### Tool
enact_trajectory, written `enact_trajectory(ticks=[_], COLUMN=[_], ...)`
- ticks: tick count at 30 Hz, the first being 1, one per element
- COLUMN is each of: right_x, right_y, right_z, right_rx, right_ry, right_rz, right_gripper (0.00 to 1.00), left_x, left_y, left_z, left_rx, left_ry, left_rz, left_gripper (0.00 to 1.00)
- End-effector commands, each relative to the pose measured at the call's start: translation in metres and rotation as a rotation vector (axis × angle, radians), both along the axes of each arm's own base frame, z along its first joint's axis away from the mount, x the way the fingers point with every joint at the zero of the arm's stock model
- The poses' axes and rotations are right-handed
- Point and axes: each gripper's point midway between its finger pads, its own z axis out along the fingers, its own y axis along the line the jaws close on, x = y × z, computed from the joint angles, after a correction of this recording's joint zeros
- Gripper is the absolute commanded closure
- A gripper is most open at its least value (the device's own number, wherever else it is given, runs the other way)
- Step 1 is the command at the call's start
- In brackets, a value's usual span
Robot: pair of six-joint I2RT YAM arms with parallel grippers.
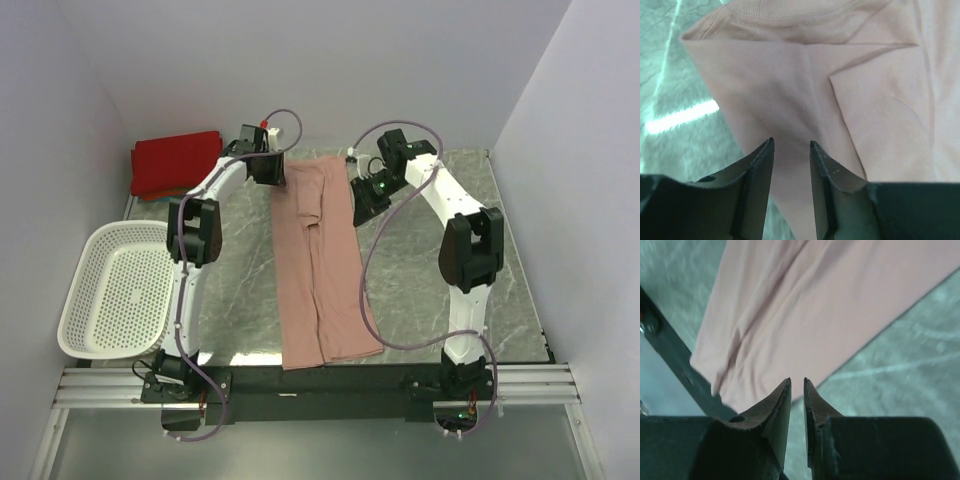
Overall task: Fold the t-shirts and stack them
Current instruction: Fold the tshirt
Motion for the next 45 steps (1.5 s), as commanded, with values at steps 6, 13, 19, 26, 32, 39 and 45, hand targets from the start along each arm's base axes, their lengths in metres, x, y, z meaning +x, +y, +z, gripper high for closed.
enact_trajectory(ticks=[6,13,19,26,32,39,45], right_x=[0.065,0.095,0.111,0.135,0.154,0.184,0.193], right_y=[0.045,0.074,0.089,0.079,0.053,0.044,0.040], right_z=[0.011,0.000,-0.034,-0.095,-0.131,-0.126,-0.126], right_rx=[0.182,0.411,0.505,0.481,0.366,0.393,0.402], right_ry=[-0.049,0.130,0.300,0.368,0.412,0.365,0.349], right_rz=[-0.134,-0.315,-0.427,-0.575,-0.766,-0.852,-0.878], right_gripper=[0.77,0.76,0.76,0.79,0.76,0.80,0.83], left_x=[-0.056,-0.137,-0.163,-0.123,-0.107,-0.090,-0.076], left_y=[-0.014,-0.042,-0.033,-0.016,-0.010,-0.005,-0.001], left_z=[0.113,0.062,0.015,-0.010,-0.033,-0.039,-0.045], left_rx=[-0.191,-0.457,-0.519,-0.492,-0.482,-0.478,-0.475], left_ry=[-0.049,0.247,0.401,0.413,0.445,0.421,0.413], left_rz=[-0.035,-0.111,-0.054,-0.011,0.007,0.028,0.044], left_gripper=[0.64,0.71,0.72,0.72,0.71,0.71,0.71])
